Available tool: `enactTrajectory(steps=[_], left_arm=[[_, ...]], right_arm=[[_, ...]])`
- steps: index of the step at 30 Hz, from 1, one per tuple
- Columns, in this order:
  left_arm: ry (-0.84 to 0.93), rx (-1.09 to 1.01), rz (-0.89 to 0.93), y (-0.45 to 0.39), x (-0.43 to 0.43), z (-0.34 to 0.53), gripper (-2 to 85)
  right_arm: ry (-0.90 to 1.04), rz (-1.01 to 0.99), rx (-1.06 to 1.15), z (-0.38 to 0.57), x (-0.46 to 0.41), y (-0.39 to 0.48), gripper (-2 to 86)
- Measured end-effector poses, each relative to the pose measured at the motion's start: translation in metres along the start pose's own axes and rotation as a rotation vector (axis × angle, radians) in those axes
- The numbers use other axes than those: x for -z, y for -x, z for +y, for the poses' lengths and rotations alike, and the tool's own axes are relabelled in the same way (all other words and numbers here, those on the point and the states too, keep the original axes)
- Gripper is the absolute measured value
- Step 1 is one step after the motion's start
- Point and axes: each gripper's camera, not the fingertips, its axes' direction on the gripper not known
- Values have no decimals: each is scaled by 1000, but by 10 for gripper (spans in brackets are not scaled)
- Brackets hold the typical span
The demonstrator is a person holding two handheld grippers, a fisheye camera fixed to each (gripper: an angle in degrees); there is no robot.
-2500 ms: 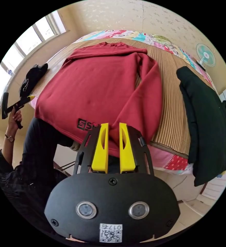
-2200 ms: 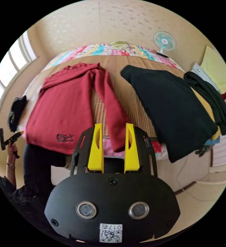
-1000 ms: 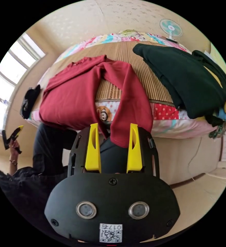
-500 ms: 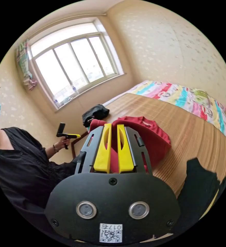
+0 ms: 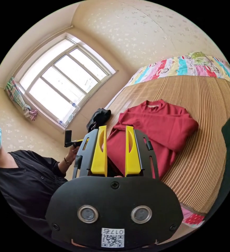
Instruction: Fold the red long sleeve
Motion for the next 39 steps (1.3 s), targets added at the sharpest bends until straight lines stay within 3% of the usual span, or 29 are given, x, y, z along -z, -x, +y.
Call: enactTrajectory(steps=[8,12,14,16,20,24,29,34,39], left_arm=[[-73,80,-335,5,-97,-128,94],[163,145,-439,19,-172,-154,79],[118,139,-478,14,-174,-148,60],[-71,117,-410,-2,-143,-131,24],[-194,158,-404,-9,-107,-104,14],[-87,220,-322,19,-102,-83,31],[-199,91,-405,-12,-48,-17,65],[-77,139,-377,-13,-54,50,155],[73,173,-334,-12,-91,66,126]], right_arm=[[14,61,-239,114,66,-47,101],[-1,81,-292,134,87,-53,101],[-40,74,-317,141,97,-57,101],[-67,48,-325,144,101,-59,100],[-46,77,-356,139,83,-66,100],[-2,91,-374,123,48,-70,100],[-7,289,-368,106,9,-46,98],[71,403,-421,102,-41,-52,102],[-13,444,-552,106,-68,-61,105]])
